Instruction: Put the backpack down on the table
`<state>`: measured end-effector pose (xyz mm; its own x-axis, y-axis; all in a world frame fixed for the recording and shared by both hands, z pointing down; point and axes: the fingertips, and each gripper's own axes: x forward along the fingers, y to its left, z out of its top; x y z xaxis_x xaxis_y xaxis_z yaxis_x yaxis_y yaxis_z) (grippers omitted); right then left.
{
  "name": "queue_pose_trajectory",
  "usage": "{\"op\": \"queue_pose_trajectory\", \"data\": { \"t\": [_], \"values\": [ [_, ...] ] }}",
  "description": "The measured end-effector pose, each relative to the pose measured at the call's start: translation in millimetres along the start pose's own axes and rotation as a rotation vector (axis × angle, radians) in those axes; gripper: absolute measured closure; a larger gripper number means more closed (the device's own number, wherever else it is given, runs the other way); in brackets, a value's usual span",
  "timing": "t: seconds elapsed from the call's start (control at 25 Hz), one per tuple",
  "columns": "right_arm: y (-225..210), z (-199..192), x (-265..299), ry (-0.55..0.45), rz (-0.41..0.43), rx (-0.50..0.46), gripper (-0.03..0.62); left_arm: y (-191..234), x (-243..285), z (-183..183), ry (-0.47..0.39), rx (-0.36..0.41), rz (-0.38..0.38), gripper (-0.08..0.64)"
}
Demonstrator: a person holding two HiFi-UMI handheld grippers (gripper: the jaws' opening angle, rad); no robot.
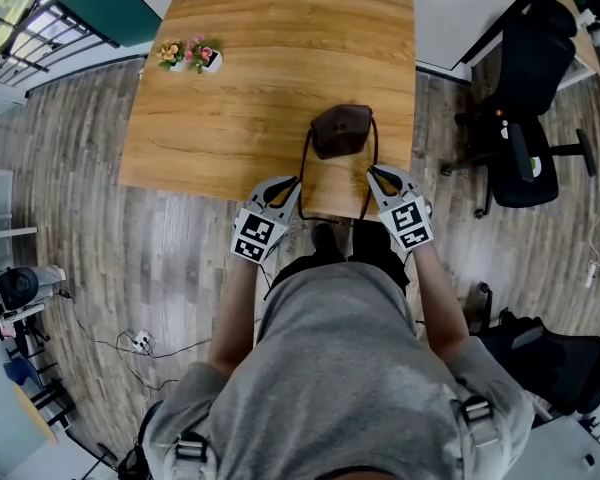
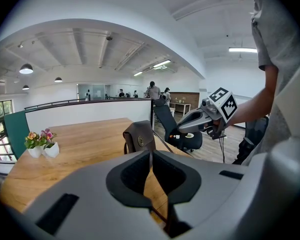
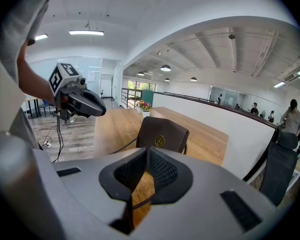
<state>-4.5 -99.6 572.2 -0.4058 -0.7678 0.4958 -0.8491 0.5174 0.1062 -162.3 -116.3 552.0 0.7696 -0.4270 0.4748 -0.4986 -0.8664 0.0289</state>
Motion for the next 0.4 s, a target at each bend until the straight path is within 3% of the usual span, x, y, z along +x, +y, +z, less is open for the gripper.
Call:
{"op": "queue_pose_trajectory", "data": {
  "t": [0.4],
  "values": [
    [0.5,6.2,2.3,0.004,-0.002,-0.004,0.575,7.5,-0.7,5.6,-0.016,-0.011,0.001,0.525]
  ]
}}
